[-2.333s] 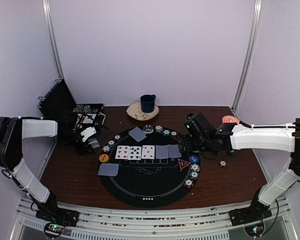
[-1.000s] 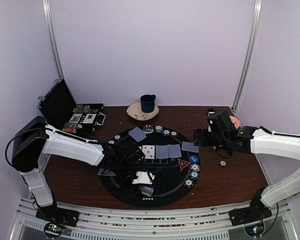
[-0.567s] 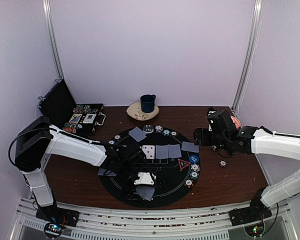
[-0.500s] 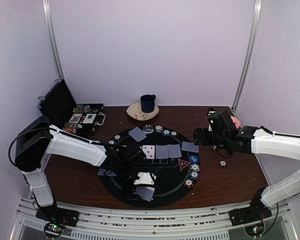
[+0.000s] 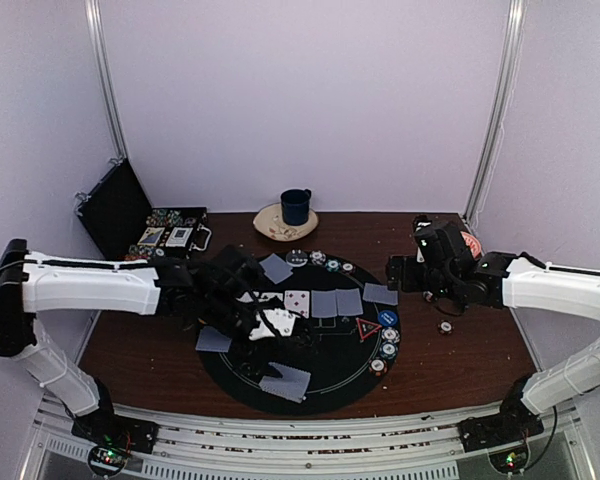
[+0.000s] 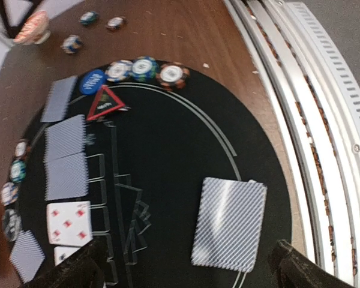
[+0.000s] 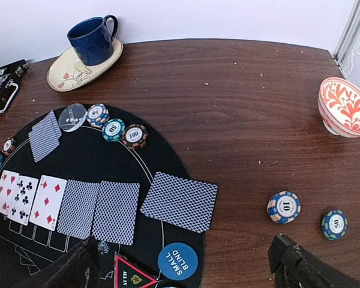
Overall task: Distribute texas hold em gaming equipment
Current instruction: Place the poker card on the poker table mat, then reset both arms
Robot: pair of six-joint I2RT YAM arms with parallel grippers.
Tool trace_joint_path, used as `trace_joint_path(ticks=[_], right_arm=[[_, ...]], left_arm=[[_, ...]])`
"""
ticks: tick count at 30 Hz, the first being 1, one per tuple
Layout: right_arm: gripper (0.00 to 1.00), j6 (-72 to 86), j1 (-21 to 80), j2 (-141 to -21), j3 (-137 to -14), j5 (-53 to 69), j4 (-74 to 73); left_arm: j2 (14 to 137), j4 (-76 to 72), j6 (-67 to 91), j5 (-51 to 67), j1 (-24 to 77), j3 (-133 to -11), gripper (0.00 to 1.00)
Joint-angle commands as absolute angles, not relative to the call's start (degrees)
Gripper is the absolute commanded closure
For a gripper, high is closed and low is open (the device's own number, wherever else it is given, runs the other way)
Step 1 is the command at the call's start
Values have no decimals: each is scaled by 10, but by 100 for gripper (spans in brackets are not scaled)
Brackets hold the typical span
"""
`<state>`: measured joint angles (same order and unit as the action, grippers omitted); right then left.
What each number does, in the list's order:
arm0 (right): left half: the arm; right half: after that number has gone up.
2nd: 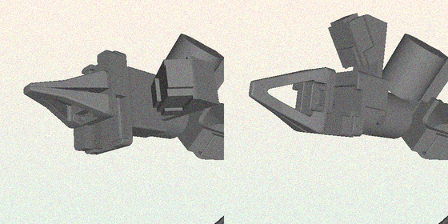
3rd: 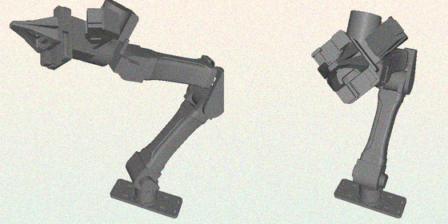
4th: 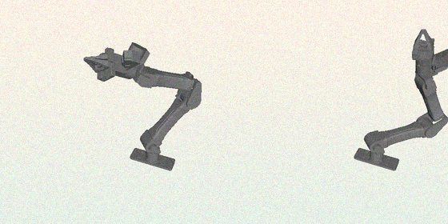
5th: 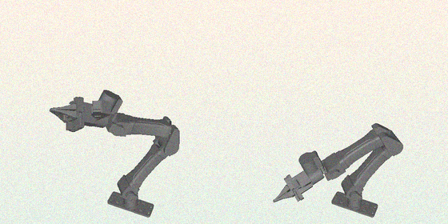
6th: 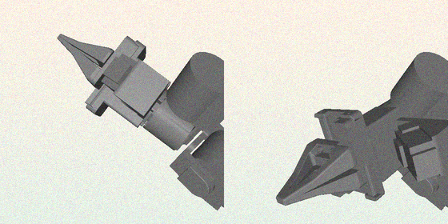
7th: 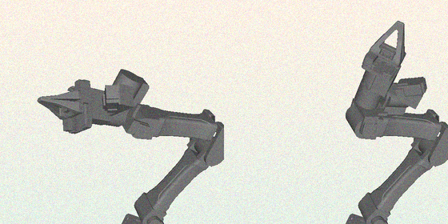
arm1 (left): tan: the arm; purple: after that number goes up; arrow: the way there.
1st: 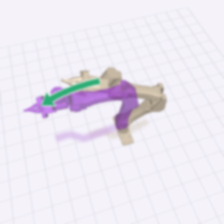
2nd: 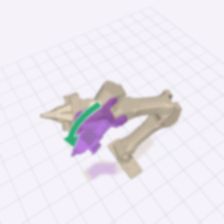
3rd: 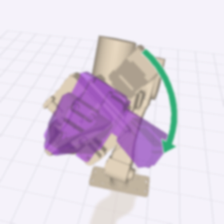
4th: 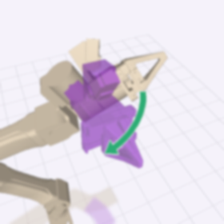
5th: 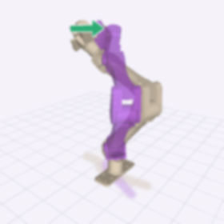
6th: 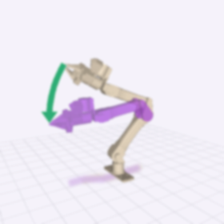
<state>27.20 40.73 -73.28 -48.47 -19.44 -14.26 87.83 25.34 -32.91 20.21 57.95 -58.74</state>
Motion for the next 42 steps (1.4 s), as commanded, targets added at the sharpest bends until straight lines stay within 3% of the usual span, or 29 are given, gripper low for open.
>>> trace_joint_path(ticks=[1,6,14,21,27,42], right_arm=[[0,289,403,-734,-525,-220,-178],[0,319,403,-723,-543,-301,-235],[0,400,403,-615,-493,-458,-323],[0,405,403,-488,-412,-480,-310],[0,391,403,-458,-380,-477,-273],[0,406,403,-477,-374,-503,-278]], left_arm=[[786,253,-288,178,493,-601,2],[707,221,-229,168,347,-599,2],[601,133,-169,121,145,-489,2],[520,97,-152,171,-9,-412,2],[472,30,-119,131,-22,-338,2],[437,-11,-102,113,-21,-310,2]])
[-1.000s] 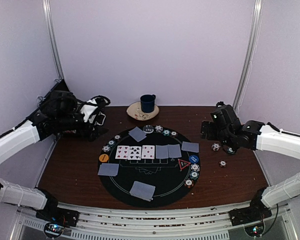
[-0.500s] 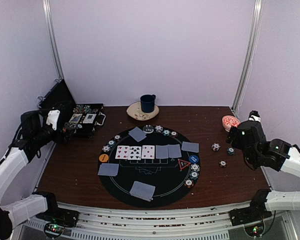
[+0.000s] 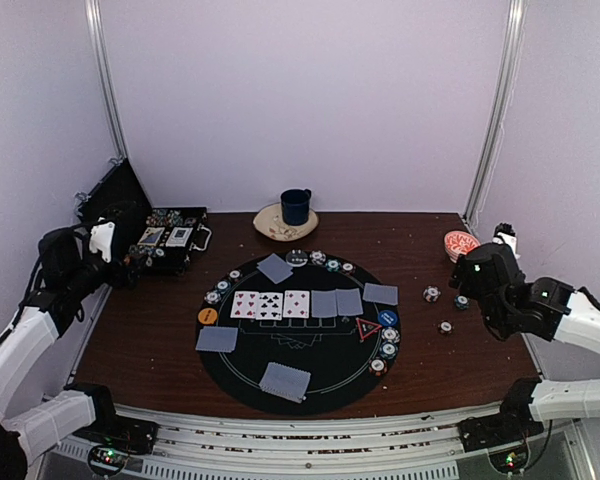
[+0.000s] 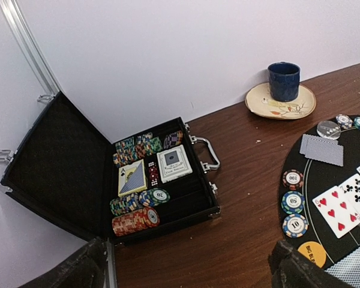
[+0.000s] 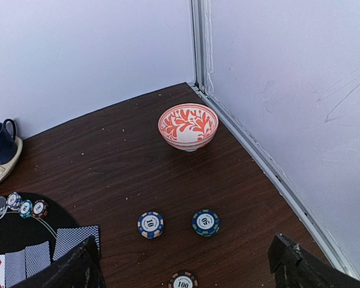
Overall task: Distribute texas hold em gaming equipment
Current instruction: Reset both arms
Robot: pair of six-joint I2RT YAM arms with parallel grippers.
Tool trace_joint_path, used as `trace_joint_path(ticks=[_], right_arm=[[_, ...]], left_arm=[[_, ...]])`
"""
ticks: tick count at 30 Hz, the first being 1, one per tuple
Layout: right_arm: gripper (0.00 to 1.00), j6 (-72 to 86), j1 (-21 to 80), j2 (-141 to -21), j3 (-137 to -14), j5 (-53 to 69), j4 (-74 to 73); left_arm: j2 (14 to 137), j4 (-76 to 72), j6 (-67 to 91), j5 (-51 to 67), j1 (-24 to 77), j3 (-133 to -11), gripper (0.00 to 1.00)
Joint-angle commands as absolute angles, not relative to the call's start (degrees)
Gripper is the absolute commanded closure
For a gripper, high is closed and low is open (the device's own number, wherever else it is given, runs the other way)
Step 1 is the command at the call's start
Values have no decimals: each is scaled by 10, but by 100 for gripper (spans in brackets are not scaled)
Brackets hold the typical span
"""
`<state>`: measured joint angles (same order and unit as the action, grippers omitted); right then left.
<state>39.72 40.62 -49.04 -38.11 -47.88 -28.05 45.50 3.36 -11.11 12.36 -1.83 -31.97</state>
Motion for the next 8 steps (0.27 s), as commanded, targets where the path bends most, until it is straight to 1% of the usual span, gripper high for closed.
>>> trace_joint_path(ticks=[1,8], right_arm=[[0,405,403,-474,-373,-503,-277],[0,409,403,-458,-374,-511,-282]], left_arm=[[434,-13,-101,113,-22,-308,2],[441,-16,-103,121,-22,-305,2]])
